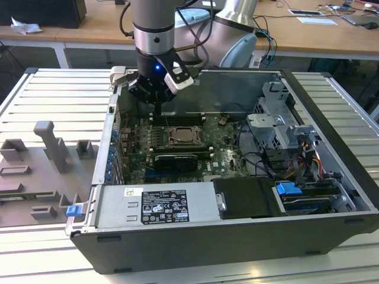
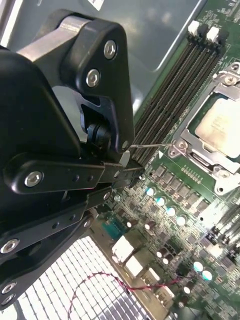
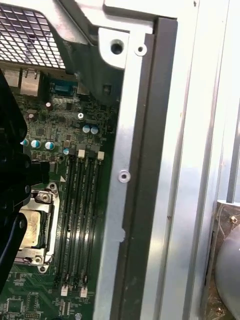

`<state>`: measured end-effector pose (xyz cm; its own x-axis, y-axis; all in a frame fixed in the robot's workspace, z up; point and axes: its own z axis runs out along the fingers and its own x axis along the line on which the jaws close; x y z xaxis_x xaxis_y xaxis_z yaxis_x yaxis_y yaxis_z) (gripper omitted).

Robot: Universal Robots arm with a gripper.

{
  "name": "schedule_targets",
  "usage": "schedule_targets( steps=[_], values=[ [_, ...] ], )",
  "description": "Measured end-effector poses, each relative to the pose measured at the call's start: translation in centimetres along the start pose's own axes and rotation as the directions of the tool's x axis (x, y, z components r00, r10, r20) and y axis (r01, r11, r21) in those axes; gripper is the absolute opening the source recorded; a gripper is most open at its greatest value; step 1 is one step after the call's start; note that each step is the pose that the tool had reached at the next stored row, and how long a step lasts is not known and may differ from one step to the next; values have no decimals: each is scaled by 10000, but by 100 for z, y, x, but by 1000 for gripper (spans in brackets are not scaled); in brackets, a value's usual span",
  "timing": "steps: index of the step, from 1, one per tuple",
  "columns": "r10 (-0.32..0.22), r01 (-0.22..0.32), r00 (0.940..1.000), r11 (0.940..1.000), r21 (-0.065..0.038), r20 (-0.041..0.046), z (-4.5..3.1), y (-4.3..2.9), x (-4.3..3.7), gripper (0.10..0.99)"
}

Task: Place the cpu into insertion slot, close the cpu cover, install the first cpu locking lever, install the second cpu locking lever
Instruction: 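Install the first cpu locking lever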

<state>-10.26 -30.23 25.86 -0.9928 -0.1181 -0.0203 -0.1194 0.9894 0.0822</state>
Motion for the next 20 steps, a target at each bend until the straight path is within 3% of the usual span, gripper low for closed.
schedule_targets(
  steps=[20],
  values=[
    [159,-159,9999,9999,17,14,9,-18,-170,106]
  ],
)
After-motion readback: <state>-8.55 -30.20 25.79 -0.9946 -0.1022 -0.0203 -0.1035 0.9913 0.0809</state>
